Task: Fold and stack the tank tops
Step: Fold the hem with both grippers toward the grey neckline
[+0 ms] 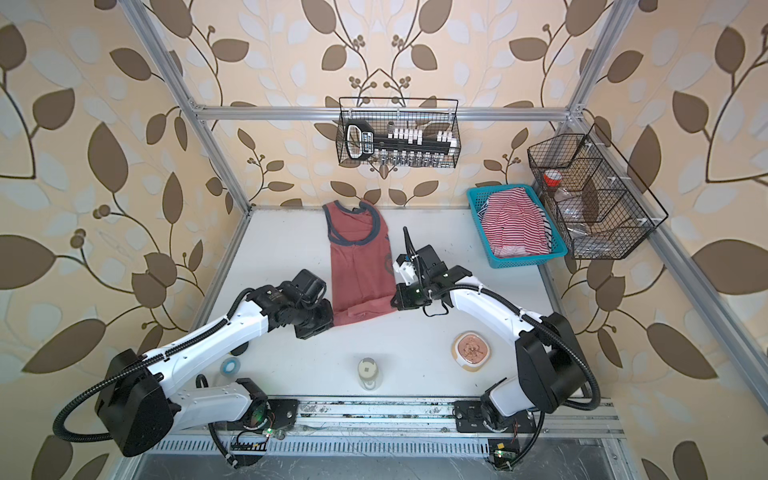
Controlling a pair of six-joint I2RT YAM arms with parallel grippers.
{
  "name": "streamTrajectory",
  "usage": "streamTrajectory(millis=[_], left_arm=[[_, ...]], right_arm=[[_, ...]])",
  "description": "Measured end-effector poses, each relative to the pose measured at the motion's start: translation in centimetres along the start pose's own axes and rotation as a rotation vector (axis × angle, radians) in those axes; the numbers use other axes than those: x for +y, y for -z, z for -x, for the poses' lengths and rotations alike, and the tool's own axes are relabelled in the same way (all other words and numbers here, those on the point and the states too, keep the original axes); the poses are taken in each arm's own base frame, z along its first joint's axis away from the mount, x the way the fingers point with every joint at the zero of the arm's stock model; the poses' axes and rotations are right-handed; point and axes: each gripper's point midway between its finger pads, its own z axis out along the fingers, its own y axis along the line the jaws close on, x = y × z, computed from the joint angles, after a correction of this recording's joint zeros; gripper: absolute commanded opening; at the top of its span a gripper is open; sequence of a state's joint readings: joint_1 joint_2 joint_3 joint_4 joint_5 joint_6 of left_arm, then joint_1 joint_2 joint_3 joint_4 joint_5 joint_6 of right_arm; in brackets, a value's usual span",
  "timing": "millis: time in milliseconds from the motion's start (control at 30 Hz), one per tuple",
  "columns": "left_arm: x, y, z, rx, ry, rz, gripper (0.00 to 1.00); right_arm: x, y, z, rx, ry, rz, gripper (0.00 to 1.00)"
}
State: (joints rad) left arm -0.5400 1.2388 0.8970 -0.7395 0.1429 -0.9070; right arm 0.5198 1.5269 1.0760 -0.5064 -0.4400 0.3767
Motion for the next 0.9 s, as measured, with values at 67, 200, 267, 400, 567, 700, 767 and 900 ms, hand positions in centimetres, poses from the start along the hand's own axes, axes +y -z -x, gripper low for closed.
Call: streamTrajectory(millis=[67,200,267,400,567,700,767,900], left_arm=[[-0.7,0.5,2.1,-0.022,-0.004,-0.005,0.0],[-1.9,0.6,5.8,-0.043,-0.021,-0.003,0.0],[-2.5,0.2,7.8,-0.037,-0.028,0.004,0.0],[-2.9,-1.1,11.3,-0.026,-0.04,0.028,0.0],[-3.7,-2.3,14.9,-0.013,-0.054,0.026,0.0],[-4.3,-3.6,17.3,0.005,-0.061,0.011,0.0],[-4.3,-4.4,18.7,0.012,-0.058,0.009,0.0],[-4.5,-5.4,21.0,0.019,-0.043,-0.005,0.0]], right_arm=[[-0.1,-0.3,1.6,-0.005,0.0,0.001,0.0],[-0.5,-1.0,4.6,-0.017,-0.008,0.006,0.0],[-0.7,-1.2,6.2,-0.032,-0.016,0.017,0.0],[-1.6,-1.9,9.4,-0.058,-0.043,0.045,0.0],[-3.1,-2.8,13.6,-0.095,-0.078,0.078,0.0],[-4.0,-3.4,16.5,-0.115,-0.099,0.106,0.0],[-4.5,-3.9,18.0,-0.123,-0.105,0.121,0.0],[-5.6,-5.2,20.0,-0.127,-0.119,0.139,0.0]])
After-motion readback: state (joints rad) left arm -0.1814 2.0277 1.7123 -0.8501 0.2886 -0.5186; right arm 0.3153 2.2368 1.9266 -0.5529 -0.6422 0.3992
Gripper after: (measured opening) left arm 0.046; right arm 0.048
